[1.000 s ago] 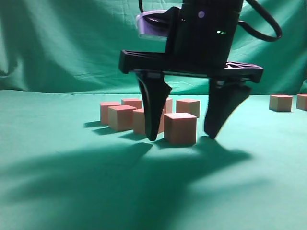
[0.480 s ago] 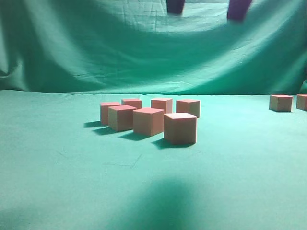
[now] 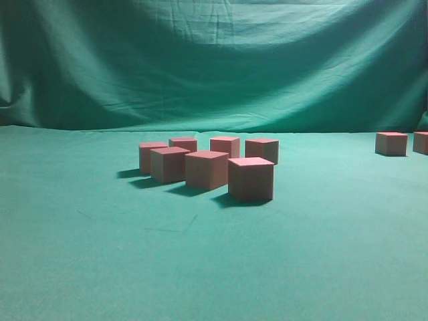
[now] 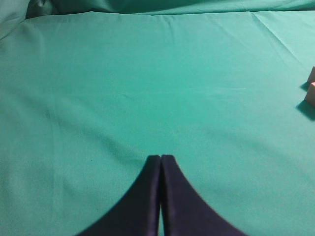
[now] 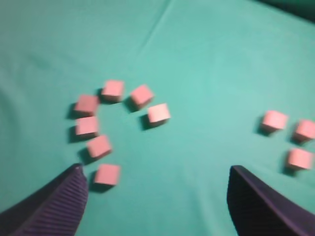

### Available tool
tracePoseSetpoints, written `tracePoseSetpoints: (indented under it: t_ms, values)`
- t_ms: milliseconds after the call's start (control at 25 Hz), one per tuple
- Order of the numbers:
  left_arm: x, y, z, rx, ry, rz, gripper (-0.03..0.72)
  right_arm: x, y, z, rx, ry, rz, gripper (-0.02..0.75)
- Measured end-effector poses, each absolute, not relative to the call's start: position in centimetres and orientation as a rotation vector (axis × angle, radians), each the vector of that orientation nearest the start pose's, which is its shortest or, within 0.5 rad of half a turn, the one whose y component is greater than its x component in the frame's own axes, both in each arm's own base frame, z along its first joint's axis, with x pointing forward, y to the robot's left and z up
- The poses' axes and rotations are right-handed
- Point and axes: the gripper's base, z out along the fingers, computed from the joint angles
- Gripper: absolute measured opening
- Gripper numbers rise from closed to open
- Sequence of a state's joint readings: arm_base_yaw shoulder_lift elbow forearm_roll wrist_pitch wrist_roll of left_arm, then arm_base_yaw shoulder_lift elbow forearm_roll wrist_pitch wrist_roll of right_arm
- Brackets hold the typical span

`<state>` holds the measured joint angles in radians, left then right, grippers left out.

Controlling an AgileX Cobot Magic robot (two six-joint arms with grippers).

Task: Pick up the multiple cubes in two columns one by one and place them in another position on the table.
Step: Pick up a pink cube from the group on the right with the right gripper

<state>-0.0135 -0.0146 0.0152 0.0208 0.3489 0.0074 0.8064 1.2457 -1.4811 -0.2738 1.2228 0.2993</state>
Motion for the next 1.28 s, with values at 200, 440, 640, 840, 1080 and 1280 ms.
tracePoseSetpoints:
  t_ms: [200, 440, 640, 840, 1080, 1280]
  values:
    - [5.3, 0.0, 17.7, 0.032, 1.833, 0.016, 0.0, 17.0, 11.0, 45.8, -0.392, 2.238, -0.03, 0.557]
    - [5.3, 0.0, 17.7, 0.032, 1.833, 0.016, 0.0, 18.2, 6.2, 45.4, -0.109, 2.274, -0.166, 0.557]
    - [5.3, 0.0, 17.7, 0.032, 1.833, 0.016, 0.0, 20.3, 2.1, 40.8, 0.116, 2.455, -0.308, 0.557]
    - [5.3, 0.0, 17.7, 0.032, 1.833, 0.016, 0.0, 22.8, 0.6, 35.5, 0.135, 2.641, -0.168, 0.557]
    - [5.3, 0.0, 17.7, 0.032, 1.833, 0.016, 0.0, 27.2, 0.1, 30.8, -0.023, 2.785, 0.022, 0.557]
    - [5.3, 0.0, 17.7, 0.032, 1.833, 0.016, 0.0, 30.3, -1.7, 26.8, 0.034, 2.842, 0.032, 0.557]
